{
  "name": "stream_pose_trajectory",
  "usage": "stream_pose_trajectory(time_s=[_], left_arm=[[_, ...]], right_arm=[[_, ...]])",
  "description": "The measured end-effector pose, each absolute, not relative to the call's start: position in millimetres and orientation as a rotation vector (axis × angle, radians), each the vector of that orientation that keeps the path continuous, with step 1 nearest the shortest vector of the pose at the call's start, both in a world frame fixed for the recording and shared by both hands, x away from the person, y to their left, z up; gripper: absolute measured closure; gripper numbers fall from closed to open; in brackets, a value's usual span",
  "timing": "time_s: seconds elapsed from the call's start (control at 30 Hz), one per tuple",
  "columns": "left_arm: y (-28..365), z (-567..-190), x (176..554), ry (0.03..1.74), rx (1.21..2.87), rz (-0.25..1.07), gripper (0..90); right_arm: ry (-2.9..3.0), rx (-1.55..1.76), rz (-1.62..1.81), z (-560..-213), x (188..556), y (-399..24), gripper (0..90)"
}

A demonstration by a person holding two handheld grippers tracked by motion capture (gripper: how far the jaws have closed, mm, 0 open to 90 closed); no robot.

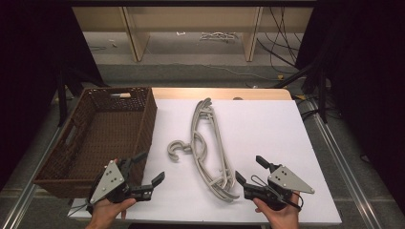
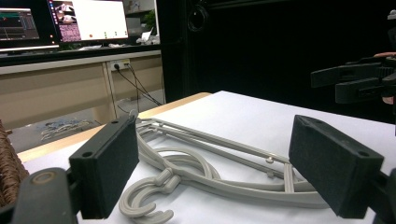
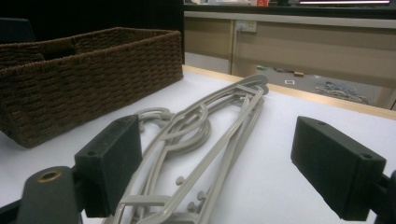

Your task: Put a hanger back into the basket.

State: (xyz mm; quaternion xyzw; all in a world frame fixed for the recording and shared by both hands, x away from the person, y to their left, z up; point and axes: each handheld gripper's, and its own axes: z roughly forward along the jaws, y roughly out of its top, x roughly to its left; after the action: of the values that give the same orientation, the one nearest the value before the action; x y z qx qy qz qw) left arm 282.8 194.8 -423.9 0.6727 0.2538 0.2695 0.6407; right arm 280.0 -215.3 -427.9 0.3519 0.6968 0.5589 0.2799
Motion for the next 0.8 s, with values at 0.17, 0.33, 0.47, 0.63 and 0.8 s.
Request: stream_pose_trajectory(time_s=[0.17, 0.33, 0.47, 0.63, 0.8], left_arm=[[195, -424, 283, 0.580, 1.535, 0.616, 15.7], [194, -424, 283, 0.585, 1.539, 0.616, 15.7], [194, -424, 283, 0.589, 1.537, 0.616, 15.7], [192, -425, 284, 0.588, 1.545, 0.613, 15.7], [192, -426, 284, 0.587, 1.548, 0.609, 15.7]], right_arm=[[1.878, 0.951, 1.480, -428, 279, -214, 17.3], [1.900, 0.945, 1.462, -428, 280, -210, 17.3], [1.909, 0.932, 1.441, -427, 280, -207, 17.6], [1.961, 0.905, 1.422, -428, 282, -196, 20.3], [2.013, 0.881, 1.377, -428, 287, -185, 21.7]])
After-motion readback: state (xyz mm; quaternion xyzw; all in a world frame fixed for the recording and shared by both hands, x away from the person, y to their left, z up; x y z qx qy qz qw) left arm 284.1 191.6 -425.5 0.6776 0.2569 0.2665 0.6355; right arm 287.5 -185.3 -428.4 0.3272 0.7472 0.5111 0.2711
